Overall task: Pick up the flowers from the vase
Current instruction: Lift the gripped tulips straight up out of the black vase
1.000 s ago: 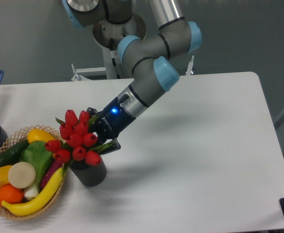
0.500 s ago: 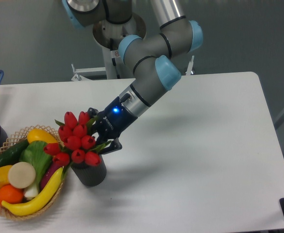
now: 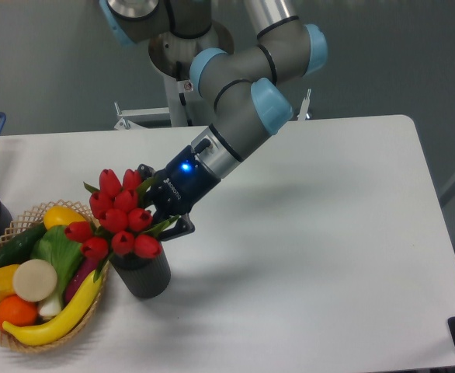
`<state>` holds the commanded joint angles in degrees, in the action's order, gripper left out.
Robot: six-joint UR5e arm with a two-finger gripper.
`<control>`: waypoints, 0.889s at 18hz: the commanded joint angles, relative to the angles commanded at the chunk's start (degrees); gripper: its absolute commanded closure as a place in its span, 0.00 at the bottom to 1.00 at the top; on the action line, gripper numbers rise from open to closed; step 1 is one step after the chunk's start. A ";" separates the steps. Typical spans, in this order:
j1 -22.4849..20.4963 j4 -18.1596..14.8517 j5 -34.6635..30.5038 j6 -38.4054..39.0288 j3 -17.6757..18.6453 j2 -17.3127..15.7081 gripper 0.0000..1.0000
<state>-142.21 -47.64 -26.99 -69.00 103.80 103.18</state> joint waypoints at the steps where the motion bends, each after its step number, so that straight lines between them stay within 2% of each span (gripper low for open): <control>1: -0.09 0.00 0.53 0.53 -0.35 -0.17 0.57; 16: -2.46 0.00 3.16 10.72 -3.43 -6.41 0.58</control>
<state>-144.67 -47.64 -23.82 -58.28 100.38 96.77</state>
